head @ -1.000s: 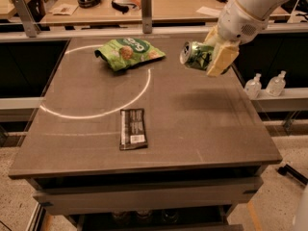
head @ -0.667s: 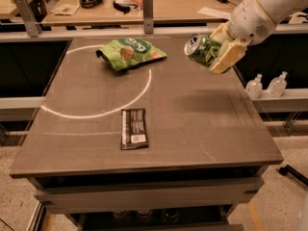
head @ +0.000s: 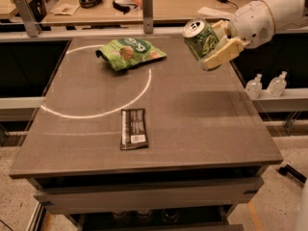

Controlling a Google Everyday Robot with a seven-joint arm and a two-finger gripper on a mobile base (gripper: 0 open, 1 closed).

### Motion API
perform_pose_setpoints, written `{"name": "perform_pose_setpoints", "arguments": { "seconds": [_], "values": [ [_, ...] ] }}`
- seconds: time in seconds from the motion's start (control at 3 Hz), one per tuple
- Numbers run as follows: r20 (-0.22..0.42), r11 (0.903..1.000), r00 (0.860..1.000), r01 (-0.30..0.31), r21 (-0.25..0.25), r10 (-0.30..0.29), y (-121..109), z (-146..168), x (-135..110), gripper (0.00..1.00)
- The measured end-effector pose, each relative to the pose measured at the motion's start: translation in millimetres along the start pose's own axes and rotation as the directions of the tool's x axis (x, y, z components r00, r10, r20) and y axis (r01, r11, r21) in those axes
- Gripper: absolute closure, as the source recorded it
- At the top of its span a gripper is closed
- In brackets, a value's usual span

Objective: Place green can upright

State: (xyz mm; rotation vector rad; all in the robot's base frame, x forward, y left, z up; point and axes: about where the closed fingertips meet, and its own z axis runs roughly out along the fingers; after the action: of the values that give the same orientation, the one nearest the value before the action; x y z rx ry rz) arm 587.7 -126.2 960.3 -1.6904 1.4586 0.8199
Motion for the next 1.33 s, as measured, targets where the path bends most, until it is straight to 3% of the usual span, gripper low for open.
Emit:
{"name": "perform_pose_setpoints", "arguments": {
  "seconds": [0.33,0.67,1.33],
  "values": [
    [0.137,0.9986,0.989,-0.05,-0.019,0.052,1,5,-2,1.0],
    [0.225,0.9971,0.971,-0.076,-0.009,0.076,3,7,7,1.0],
    [0.254,0.9941,0.961,-0.108,-0.015,0.108,4,12,13,1.0]
  ]
}}
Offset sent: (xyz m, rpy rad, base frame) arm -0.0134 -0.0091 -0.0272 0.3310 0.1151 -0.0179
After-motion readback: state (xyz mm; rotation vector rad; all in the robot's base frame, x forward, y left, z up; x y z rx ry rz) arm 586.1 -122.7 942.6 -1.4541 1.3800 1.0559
